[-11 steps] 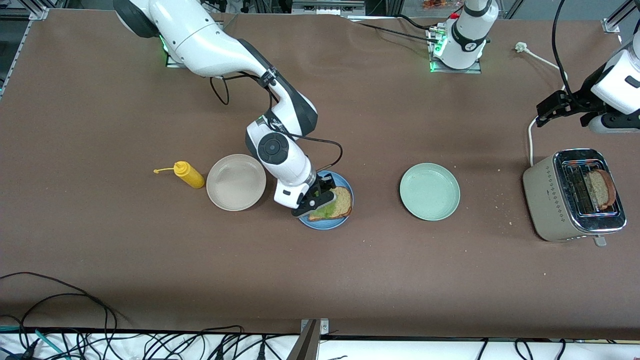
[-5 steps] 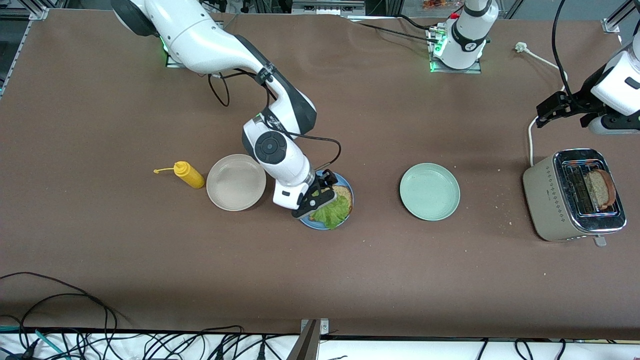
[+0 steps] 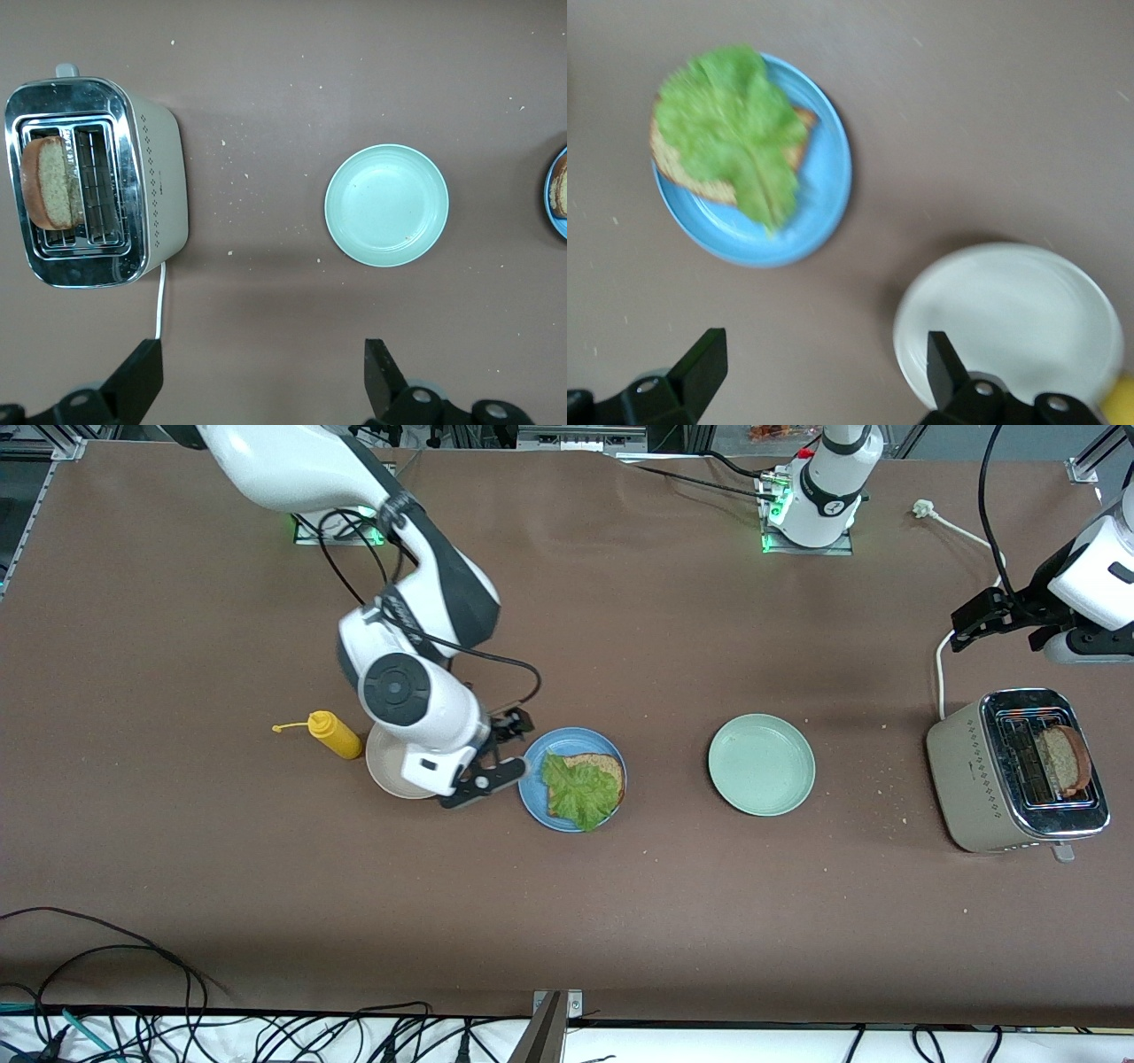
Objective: Make sandwich in blue plate with both arms
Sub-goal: 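Open the right gripper and raise it off the lettuce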
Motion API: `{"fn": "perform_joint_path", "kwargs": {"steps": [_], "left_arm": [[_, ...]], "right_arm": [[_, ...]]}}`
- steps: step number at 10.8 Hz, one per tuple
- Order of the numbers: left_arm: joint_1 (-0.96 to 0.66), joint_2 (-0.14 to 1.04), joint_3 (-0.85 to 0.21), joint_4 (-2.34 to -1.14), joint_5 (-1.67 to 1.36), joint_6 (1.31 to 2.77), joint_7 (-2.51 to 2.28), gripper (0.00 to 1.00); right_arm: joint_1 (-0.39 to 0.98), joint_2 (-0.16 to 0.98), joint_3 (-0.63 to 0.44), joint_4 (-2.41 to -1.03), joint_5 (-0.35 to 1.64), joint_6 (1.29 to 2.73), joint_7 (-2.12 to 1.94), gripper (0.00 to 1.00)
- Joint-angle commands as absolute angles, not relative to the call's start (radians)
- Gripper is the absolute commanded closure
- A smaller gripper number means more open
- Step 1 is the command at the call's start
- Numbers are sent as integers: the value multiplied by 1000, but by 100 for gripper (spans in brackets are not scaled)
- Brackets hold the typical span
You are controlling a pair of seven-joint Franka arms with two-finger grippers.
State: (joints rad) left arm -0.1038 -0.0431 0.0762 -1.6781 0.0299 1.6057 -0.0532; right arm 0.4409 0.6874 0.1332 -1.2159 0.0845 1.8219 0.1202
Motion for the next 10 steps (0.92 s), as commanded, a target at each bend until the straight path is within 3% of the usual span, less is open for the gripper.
{"fn": "perform_joint_path", "kwargs": {"steps": [1,4,6,10], "left_arm": [[-101,-29,72,-1646,61,1583,-57,0],[-101,-29,72,-1646,60,1583,-57,0],[-101,-29,72,-1646,61,1583,-57,0],[-98,-28,75,-1646,61,1583,-55,0]], "right_arm": [[426,475,40,-1395,54,1651,104,0],[426,229,-64,-1705,-25,1654,16,0],[425,115,-196,-1877,-17,1730,-215,0],[423,135,-435,-1911,64,1775,-686,0]]}}
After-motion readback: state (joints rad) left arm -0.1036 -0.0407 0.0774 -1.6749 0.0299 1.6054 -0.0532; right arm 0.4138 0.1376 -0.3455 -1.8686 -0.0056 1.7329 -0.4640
